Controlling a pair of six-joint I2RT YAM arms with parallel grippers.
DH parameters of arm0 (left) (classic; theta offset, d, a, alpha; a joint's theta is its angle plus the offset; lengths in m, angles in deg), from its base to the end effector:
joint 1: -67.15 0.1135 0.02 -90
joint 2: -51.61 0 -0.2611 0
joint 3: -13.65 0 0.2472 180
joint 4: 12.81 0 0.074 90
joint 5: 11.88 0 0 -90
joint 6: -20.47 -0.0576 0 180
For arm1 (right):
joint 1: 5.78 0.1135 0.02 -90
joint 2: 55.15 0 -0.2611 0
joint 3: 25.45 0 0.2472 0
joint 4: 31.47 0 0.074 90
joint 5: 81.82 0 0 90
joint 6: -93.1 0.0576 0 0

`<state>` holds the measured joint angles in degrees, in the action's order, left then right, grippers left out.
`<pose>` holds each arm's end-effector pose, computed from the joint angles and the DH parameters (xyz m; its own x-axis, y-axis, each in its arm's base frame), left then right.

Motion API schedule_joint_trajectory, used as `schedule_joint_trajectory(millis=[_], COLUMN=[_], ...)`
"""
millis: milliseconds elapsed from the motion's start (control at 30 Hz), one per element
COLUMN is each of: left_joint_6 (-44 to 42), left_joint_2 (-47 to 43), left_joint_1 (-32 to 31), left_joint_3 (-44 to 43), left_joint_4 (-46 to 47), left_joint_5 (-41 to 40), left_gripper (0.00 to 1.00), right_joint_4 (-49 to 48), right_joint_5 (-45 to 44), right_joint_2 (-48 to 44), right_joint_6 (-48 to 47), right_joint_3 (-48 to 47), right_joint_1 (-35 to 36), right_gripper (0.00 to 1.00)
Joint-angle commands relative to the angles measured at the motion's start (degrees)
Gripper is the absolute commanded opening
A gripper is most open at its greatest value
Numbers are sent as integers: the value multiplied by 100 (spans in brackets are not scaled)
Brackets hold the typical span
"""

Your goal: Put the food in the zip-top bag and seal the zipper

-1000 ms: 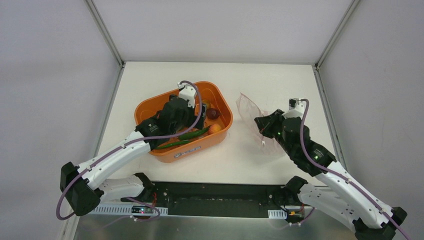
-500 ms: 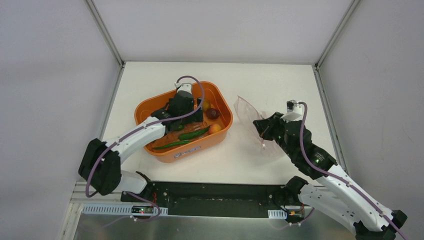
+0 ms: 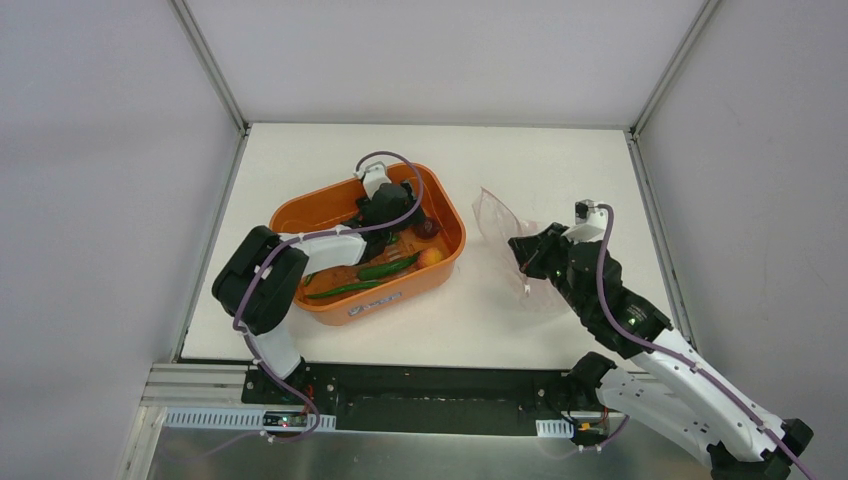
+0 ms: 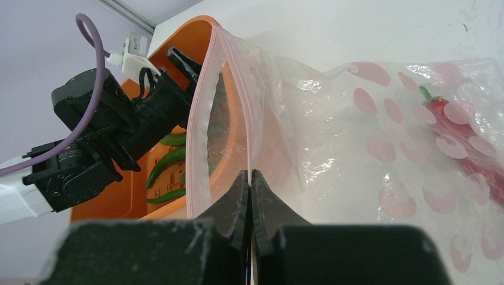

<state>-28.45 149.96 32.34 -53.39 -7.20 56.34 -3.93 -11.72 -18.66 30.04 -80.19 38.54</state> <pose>0.3275 -0.2017 0.1881 -0.4363 -0.4398 -0.7850 -0.0413 0.8813 -0.4708 0.1363 0.1057 0.3255 -0.2917 0.3106 -0.9047 -0.3191 0.8600 0.3981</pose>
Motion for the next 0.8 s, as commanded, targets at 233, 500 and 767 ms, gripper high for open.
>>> schedule_joint_trajectory(millis=[233, 500, 767], left_joint_6=[479, 436, -20], left_joint_2=[265, -250, -1134], left_joint_1=[7, 4, 0], left_joint_3=[214, 1086, 1386], left_joint_4=[922, 1562, 1055], left_joint_5=[-77, 126, 8], left_gripper=[60, 34, 33], right_joint_4=[-161, -130, 21], right_joint_5=[164, 241, 161], right_joint_2=[111, -47, -191], right_joint_6=[153, 249, 506], right_joint_3=[-129, -63, 152], right_joint_1=[-23, -27, -27], right_gripper=[0, 0, 0])
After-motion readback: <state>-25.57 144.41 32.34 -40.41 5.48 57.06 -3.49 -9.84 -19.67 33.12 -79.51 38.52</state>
